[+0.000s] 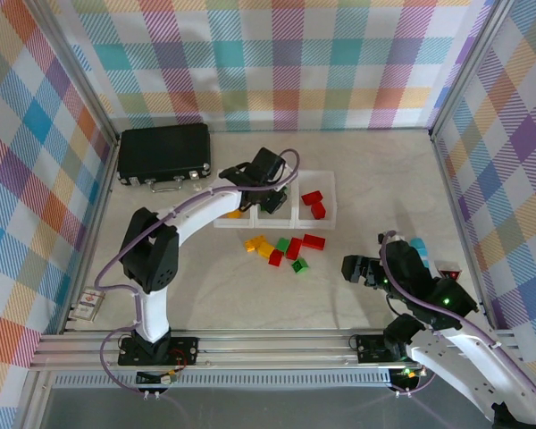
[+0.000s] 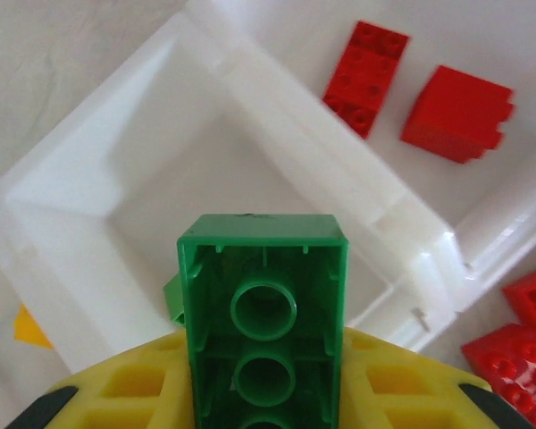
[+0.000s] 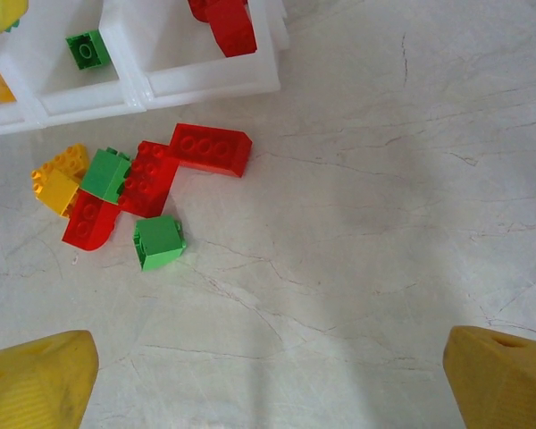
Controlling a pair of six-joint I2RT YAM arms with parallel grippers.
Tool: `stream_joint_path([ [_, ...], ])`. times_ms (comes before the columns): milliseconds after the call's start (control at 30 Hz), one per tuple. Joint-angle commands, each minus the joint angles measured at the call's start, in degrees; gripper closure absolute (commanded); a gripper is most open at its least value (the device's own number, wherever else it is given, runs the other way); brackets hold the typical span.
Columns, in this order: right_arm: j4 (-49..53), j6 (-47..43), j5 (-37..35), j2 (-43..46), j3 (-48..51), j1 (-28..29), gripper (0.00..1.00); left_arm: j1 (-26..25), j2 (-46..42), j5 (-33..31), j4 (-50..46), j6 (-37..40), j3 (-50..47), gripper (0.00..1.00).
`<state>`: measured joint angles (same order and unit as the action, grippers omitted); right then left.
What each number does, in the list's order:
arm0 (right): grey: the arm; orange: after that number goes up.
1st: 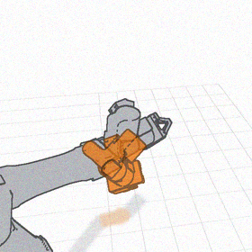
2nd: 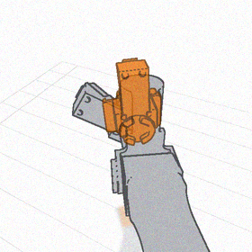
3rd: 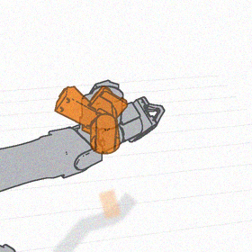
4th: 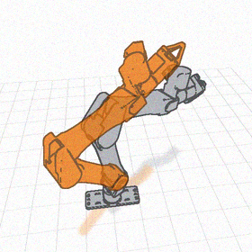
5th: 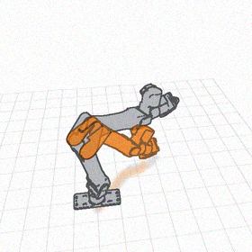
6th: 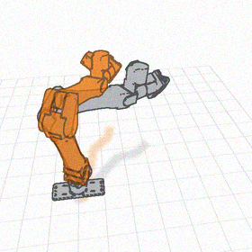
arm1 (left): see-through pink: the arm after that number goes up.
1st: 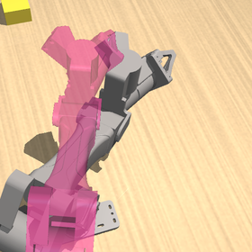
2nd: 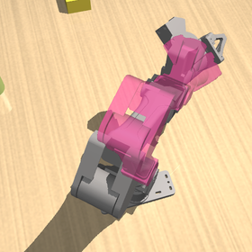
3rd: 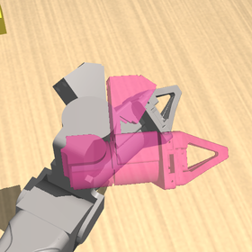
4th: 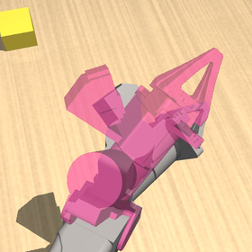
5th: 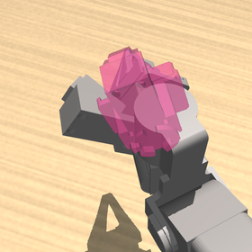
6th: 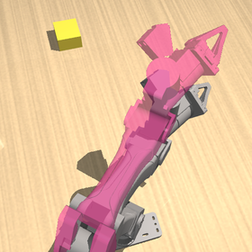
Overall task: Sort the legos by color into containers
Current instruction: Place the lego in the container, then pick up the lego from the center of the table.
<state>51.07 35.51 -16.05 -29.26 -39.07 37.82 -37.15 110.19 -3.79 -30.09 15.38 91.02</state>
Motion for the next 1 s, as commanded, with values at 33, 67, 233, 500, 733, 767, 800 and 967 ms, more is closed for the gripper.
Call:
stream_joint_path([
  [33, 1.45, 0.17, -1.22, -0.58, -2.8, -0.38, 0.01, 0.93, 1.17, -0.08, -0.38, -4.35, 0.88, 0.72],
  [67, 1.49, 0.26, -1.13, -0.75, -2.86, -0.38, 0.01, 1.0, 1.3, -0.15, 0.11, -4.39, 0.41, 0.69],
  [233, 2.27, 0.4, -0.31, -1.7, -3.79, -0.38, 0.01, 1.29, 1.49, 2.25, 3.14, -4.68, -1.0, 0.53],
  [500, 3.8, 1.18, 0.54, -3.3, -5.49, -0.38, 0.01, 1.3, 0.23, 3.41, 4.43, -4.75, -1.01, 0.42],
  [733, 5.35, 3.85, 0.76, -6.07, -7.6, -0.38, 0.01, 1.29, -12.35, 1.2, 10.44, -5.05, -8.0, 0.32],
  [767, 5.34, 3.9, 0.88, -6.73, -7.94, -0.36, 0.01, 1.3, -15.4, 0.86, 11.55, -5.26, -9.83, 0.31],
  [800, 4.82, 3.59, 1.31, -7.47, -8.18, -0.38, 0.01, 1.33, -18.53, 0.57, 13.01, -5.36, -12.28, 0.3],
  [967, -1.15, -2.99, 5.64, -11.8, -8.5, -0.38, 0.01, 1.29, -34.64, -0.7, 19.46, -6.64, -25.17, 0.05],
])
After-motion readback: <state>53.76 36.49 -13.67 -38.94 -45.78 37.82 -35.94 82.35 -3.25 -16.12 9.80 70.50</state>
